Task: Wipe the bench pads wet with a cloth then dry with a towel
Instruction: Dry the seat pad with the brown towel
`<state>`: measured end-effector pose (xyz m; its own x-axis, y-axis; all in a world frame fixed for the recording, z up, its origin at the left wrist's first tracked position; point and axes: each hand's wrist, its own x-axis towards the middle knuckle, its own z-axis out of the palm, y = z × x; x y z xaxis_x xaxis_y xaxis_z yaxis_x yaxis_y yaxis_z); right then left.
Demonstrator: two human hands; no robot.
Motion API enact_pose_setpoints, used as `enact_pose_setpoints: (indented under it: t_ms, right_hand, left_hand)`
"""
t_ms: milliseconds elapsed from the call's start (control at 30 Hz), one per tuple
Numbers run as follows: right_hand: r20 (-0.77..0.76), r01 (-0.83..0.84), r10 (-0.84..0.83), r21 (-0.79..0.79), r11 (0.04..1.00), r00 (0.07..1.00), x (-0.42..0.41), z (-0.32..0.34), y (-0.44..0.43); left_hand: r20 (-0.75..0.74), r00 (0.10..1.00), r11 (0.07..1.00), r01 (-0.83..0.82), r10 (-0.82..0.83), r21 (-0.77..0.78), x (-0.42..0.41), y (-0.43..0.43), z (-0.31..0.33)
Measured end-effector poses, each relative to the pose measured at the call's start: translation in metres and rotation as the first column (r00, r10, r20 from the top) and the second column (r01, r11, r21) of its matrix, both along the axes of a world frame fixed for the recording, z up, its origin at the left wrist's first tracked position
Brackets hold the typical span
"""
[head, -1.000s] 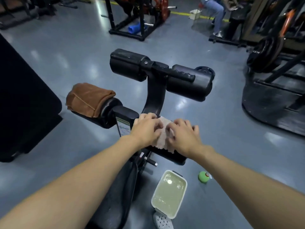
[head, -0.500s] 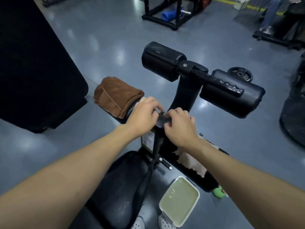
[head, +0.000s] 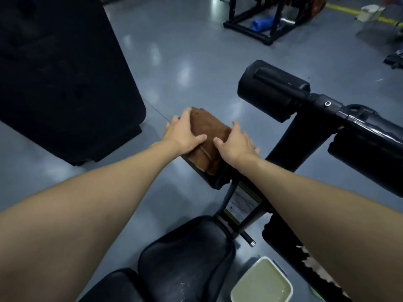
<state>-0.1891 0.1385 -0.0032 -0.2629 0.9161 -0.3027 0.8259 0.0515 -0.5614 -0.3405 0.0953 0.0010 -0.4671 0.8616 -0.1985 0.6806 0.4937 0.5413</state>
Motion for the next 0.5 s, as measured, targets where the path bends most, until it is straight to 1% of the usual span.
enact_pose_setpoints:
  t_ms: [67, 100, 167, 200, 267, 333, 367, 433, 500]
  right_hand:
    - [0.076, 0.030, -0.028, -0.025, 0.999, 0.997, -0.004, 0.002, 0.004]
    - [0.107, 0.040, -0.039, -0.010, 0.999, 0.993, -0.005, 0.005, 0.006]
    - [0.133, 0.026, -0.030, 0.037, 0.999, 0.991, -0.010, 0.011, 0.005]
    - [0.115, 0.010, -0.017, 0.062, 0.998, 0.993, -0.012, 0.012, 0.003]
    - [-0.002, -0.017, 0.017, 0.104, 0.994, 1.000, -0.015, 0.013, -0.009]
    - [-0.141, -0.020, 0.036, 0.113, 0.993, 0.989, -0.017, 0.016, -0.026]
    - [-0.188, -0.029, 0.051, 0.117, 0.993, 0.981, -0.018, 0.017, -0.036]
    - [-0.257, -0.056, 0.079, 0.098, 0.994, 0.963, -0.019, 0.016, -0.057]
    - [-0.301, -0.076, 0.096, 0.075, 0.994, 0.949, -0.018, 0.010, -0.081]
  left_hand:
    - [0.032, 0.995, 0.995, -0.098, 0.100, -0.035, -0.004, 0.001, -0.002]
    - [0.071, 0.986, 0.988, -0.145, 0.149, -0.050, -0.005, -0.001, -0.001]
    - [0.202, 0.956, 0.977, -0.209, 0.211, -0.030, -0.008, -0.008, -0.001]
    - [0.268, 0.939, 0.975, -0.223, 0.217, -0.008, -0.008, -0.012, -0.002]
    - [0.385, 0.901, 0.969, -0.241, 0.201, 0.056, -0.004, -0.026, -0.002]
    - [0.460, 0.864, 0.951, -0.287, 0.206, 0.115, -0.004, -0.042, -0.002]
    - [0.489, 0.846, 0.941, -0.312, 0.212, 0.132, -0.005, -0.051, -0.003]
    - [0.518, 0.827, 0.934, -0.331, 0.219, 0.133, -0.007, -0.072, -0.006]
    - [0.516, 0.824, 0.939, -0.330, 0.234, 0.101, -0.008, -0.096, -0.012]
